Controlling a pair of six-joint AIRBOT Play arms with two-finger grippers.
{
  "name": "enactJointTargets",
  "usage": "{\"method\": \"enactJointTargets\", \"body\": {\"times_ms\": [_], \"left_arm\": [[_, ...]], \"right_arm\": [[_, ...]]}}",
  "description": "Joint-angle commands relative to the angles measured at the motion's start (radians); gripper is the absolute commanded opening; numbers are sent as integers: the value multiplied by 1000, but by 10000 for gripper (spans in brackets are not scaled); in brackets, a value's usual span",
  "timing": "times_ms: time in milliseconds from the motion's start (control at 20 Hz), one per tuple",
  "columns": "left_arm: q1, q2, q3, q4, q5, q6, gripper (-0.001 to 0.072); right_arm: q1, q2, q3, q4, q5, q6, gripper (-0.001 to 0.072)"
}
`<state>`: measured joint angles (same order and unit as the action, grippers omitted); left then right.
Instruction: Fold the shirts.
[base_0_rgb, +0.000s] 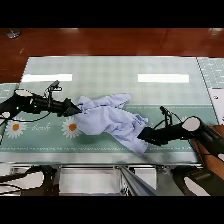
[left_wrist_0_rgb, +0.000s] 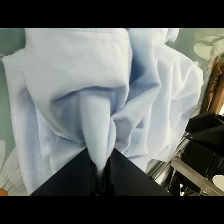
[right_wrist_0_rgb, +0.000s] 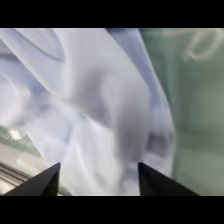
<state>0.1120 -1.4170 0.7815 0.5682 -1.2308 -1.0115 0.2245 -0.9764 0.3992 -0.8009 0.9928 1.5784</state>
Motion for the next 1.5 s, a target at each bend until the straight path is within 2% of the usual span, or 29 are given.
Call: {"method": "enactJointTargets", "body": {"times_ms": [0,50,100,150,200,300,350,450,550,650,800,900,1100,1300,1450], "left_arm": [[0,-1,2,-2,3,18,26],[1,-1,2,-2,3,18,26],[1,0,5,-2,2,18,26],[1,3,18,-13,-11,17,27],[3,8,41,-52,-44,16,26],[21,38,138,-201,-155,50,25],[34,71,213,-233,-169,45,24],[56,156,368,-232,-87,-43,24],[71,239,528,-218,9,-115,24],[79,312,688,-130,77,-191,24],[83,418,891,129,85,-301,23],[83,500,969,305,69,-364,24],[83,669,992,477,30,-397,25],[83,734,949,514,-259,-441,25],[78,774,765,489,-306,-479,25]], "right_arm": [[85,-134,45,100,-169,-29,533],[94,-164,56,144,-193,-41,441],[95,-193,77,179,-194,-79,279],[94,-212,109,195,-175,-152,29],[85,-217,163,185,-138,-202,25],[24,-197,316,104,-48,-208,24],[-21,-179,411,53,-13,-193,24],[-115,-139,658,-19,70,-147,24],[-145,-89,946,-29,198,-196,24],[-146,-19,1176,-127,197,-179,23],[-146,84,1402,-281,221,-149,23],[-146,161,1444,-334,243,-149,23],[-146,280,1444,-408,352,-124,24],[-146,305,1432,-408,507,-85,24],[-146,305,1328,-381,545,-64,24]]}}
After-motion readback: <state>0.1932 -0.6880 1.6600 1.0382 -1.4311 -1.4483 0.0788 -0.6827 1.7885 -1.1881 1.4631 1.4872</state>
